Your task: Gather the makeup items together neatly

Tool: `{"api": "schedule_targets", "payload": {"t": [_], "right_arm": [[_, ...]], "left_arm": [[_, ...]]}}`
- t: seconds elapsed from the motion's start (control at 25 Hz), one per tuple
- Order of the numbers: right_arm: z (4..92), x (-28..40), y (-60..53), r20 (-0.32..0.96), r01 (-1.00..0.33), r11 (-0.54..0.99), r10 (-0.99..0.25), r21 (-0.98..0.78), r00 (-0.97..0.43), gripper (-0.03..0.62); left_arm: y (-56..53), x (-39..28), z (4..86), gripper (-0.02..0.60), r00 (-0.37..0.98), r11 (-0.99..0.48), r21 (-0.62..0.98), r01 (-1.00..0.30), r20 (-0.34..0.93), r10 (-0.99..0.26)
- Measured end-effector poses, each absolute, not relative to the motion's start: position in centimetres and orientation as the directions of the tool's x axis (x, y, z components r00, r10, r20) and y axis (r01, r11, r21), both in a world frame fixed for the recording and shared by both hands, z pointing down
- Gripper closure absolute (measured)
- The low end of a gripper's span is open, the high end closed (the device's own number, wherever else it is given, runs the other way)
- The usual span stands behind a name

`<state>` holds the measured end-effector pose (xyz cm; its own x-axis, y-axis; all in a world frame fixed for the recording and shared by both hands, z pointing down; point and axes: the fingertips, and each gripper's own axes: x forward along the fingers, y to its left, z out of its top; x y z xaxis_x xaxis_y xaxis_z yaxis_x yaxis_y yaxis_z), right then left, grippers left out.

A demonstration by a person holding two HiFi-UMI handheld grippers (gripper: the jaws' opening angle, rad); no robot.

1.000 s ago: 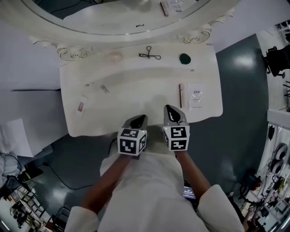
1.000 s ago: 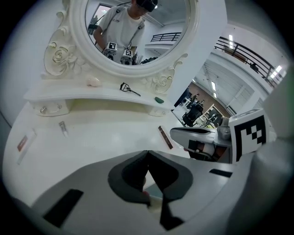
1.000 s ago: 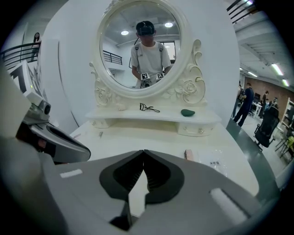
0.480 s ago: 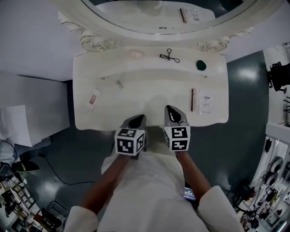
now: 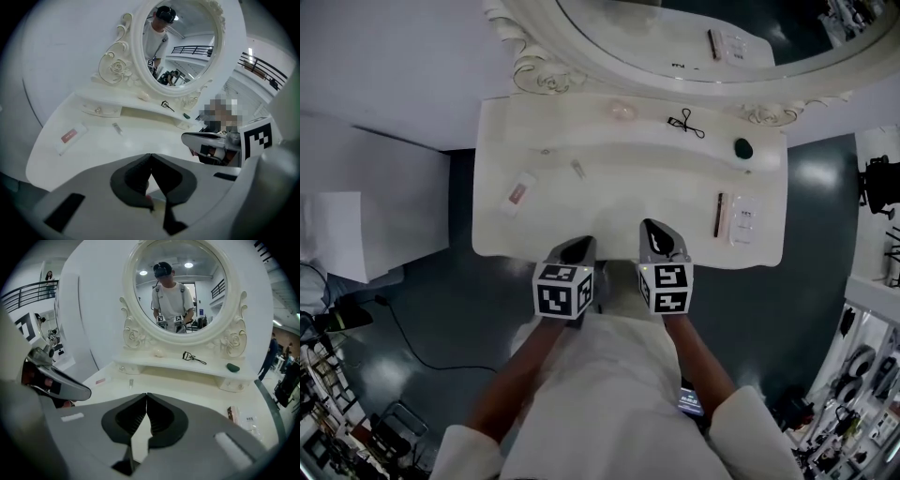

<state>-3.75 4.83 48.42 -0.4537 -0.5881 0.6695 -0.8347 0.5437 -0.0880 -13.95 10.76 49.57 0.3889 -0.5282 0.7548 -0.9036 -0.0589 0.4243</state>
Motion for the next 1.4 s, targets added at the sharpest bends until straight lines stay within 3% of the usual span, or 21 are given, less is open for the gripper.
{"api": "schedule_targets", "payload": {"t": [0.64,1.4], "right_arm": [[48.2,-12.2,5.2,0.665,-0.714,0.696,-0.5,-0.072,-0.554,0.589],[50.4,-19.6,6.4,0.659,-0.636,0.767,-0.437,-0.082,-0.612,0.582]], "left_arm": [[13.6,-19.9,50.2,0.572,0.316,0.085,0.439,-0.894,0.756,-0.573],[18.4,-26.0,52.5,0.572,0.254,0.193,0.436,-0.879,0.77,-0.585]]}}
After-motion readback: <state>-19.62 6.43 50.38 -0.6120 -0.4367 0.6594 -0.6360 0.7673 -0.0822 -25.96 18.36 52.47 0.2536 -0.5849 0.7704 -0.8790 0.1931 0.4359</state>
